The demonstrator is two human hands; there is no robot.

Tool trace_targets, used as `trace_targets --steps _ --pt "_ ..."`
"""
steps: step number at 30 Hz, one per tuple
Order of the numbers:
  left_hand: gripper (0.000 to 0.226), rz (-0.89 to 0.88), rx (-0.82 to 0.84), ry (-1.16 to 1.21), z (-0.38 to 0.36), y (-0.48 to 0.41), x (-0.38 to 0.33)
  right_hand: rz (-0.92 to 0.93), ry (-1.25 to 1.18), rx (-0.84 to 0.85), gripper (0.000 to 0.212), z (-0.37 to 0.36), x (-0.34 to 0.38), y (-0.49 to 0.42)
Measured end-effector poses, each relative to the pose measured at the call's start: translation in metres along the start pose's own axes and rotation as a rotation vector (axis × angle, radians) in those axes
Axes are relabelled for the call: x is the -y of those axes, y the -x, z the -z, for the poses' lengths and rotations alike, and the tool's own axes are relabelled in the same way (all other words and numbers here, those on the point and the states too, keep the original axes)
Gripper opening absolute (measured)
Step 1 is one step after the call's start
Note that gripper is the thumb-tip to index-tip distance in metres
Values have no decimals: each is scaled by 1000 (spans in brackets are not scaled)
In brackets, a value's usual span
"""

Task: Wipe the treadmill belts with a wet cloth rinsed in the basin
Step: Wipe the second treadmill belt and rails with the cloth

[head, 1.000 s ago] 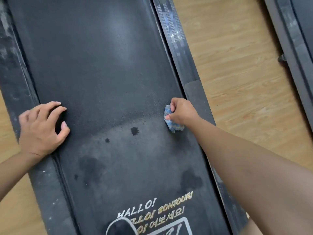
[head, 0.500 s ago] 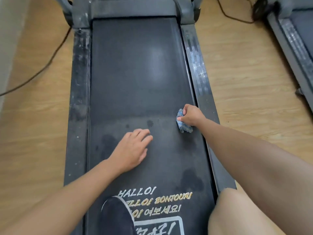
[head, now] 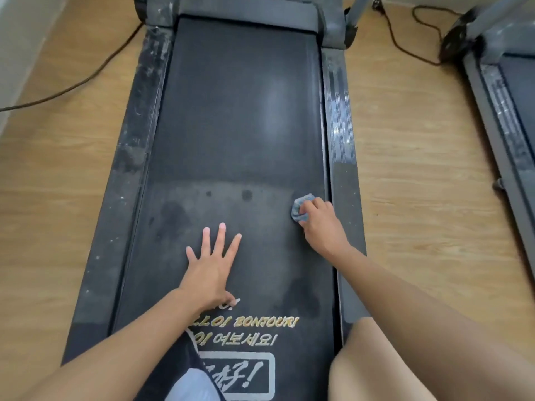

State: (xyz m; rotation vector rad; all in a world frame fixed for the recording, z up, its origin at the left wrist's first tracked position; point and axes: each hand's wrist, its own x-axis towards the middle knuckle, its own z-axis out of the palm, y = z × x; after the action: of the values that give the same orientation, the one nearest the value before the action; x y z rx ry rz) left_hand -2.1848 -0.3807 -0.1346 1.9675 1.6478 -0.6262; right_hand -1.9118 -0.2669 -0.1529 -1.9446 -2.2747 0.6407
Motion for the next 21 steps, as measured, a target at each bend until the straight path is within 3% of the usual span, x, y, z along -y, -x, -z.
trace_targets --steps 3,6,9,14,17,21 --pt "153 -17 -53 -22 -4 1 7 122 81 74 7 1 -11 43" --pt "151 -3 -28 -34 -6 6 3 214 132 162 18 6 -24 56" --pt "148 -22 -80 -80 -6 -3 7 177 92 103 33 12 -25 13" --pt "149 -19 -88 -93 -15 1 10 -17 18 -29 26 30 -25 -95" --pt "151 -12 -90 -75 -14 0 10 -90 62 13 22 43 -22 -133" --pt "154 5 -74 -63 -13 -2 7 11 192 81 16 45 -22 -104"
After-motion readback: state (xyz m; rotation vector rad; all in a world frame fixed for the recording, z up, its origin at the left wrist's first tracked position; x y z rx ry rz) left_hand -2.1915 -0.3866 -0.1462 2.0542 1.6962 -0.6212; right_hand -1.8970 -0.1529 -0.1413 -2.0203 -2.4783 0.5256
